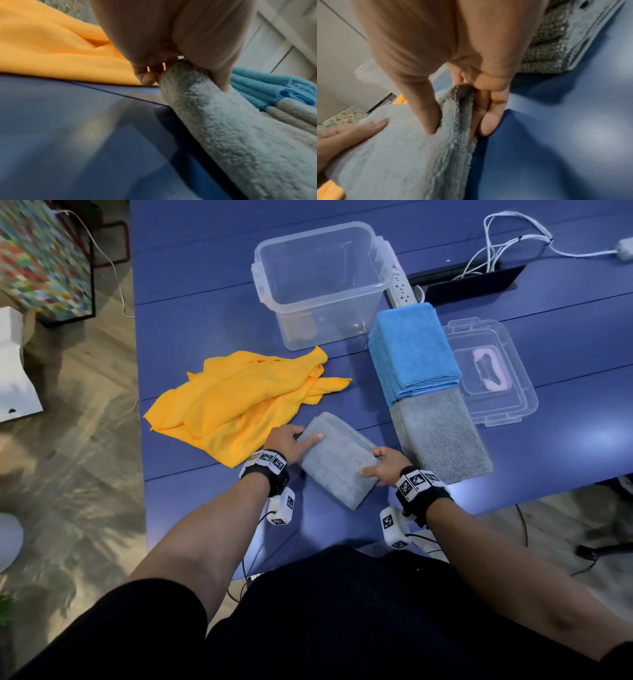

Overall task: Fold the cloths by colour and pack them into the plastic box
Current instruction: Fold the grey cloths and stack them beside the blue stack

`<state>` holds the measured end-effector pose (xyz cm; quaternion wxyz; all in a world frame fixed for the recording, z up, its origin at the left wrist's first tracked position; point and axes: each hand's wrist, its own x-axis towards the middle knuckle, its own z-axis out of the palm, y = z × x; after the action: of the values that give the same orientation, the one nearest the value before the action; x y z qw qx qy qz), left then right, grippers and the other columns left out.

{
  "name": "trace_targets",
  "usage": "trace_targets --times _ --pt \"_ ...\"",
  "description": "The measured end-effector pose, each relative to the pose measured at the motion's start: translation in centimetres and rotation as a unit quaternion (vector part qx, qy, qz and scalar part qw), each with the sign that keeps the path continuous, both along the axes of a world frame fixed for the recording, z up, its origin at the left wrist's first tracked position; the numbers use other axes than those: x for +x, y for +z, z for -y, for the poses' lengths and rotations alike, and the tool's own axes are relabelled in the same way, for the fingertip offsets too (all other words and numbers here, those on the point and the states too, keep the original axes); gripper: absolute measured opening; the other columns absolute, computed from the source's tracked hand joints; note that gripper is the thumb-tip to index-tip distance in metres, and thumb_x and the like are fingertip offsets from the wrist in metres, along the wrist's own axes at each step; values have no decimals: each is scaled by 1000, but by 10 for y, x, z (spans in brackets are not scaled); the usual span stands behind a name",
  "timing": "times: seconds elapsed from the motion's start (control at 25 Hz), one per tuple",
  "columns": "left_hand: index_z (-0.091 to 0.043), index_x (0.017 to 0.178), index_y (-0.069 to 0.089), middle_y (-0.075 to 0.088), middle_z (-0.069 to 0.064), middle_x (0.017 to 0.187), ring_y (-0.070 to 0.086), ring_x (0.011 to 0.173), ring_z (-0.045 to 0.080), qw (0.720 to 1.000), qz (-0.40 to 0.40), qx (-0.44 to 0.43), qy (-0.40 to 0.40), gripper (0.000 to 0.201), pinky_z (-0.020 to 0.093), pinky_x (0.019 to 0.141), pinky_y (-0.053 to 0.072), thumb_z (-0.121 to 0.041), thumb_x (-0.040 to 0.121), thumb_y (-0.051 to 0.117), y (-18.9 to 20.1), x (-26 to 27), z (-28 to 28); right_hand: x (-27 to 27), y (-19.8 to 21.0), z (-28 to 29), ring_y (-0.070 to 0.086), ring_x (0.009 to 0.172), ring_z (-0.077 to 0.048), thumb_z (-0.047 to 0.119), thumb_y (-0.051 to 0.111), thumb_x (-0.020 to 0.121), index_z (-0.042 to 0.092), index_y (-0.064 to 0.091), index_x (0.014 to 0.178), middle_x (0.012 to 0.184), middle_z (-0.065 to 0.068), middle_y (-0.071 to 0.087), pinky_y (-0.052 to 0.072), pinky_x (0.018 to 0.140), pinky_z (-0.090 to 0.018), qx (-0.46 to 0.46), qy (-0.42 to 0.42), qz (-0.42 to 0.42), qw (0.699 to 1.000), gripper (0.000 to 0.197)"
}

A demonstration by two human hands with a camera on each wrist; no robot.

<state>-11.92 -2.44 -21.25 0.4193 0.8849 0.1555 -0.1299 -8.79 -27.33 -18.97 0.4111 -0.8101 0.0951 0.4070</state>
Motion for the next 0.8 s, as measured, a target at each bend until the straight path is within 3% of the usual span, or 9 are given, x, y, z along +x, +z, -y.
trace_targets --times 0.12,0.2,0.28,0.36,0.44,0.56,0.68,0.8 --pt "-14 57 43 43 -2 54 40 49 14 999 39 5 11 61 30 52 31 -67 84 55 -3 5 3 5 8 -1 61 87 -23 20 65 85 18 62 96 97 -6 67 48 74 -29 -55 8 103 993 12" --pt "-15 68 52 51 -3 60 49 56 14 999 45 -6 20 53 33 58 39 -64 90 51 -1 9 8 7 11 -5 58 84 -26 21 57 90 11 63 100 94 -10 65 44 73 -26 -94 51 152 982 15" --pt "-16 81 54 56 -2 66 57 66 19 999 43 17 14 51 34 66 45 -66 90 46 -1 17 12 7 10 -9 58 91 -30 18 52 92 4 62 108 101 -15 61 46 79 -31 -131 92 193 968 23" --pt "-17 82 49 56 0 67 60 72 26 997 33 63 -9 55 36 68 45 -70 89 39 -2 25 17 7 4 -12 54 105 -34 15 50 91 1 59 114 115 -18 53 46 87 -35 -179 139 220 949 29" --pt "-14 91 48 55 5 75 62 84 31 994 -1 107 -34 51 39 73 45 -65 94 39 -3 31 21 8 0 -14 50 113 -34 8 49 88 0 56 117 122 -17 48 47 91 -39 -216 165 206 940 31" --pt "-10 103 49 52 4 67 60 75 34 986 -15 158 -48 52 35 58 38 -61 97 34 -9 40 25 14 0 -16 49 118 -34 3 48 85 4 49 123 128 -17 47 45 95 -41 -235 182 184 937 38" --pt "-13 115 47 46 -2 64 56 67 30 980 -13 189 -55 52 33 55 34 -59 98 31 -12 45 25 19 -1 -17 44 121 -33 12 50 87 5 47 125 129 -16 46 42 97 -42 -259 209 229 915 39" --pt "-13 126 44 62 7 86 62 81 34 974 -6 204 -97 54 33 60 36 -58 99 31 -11 49 26 19 -4 -15 43 120 -32 31 49 95 4 50 124 127 -15 47 41 95 -42 -256 245 247 902 39"
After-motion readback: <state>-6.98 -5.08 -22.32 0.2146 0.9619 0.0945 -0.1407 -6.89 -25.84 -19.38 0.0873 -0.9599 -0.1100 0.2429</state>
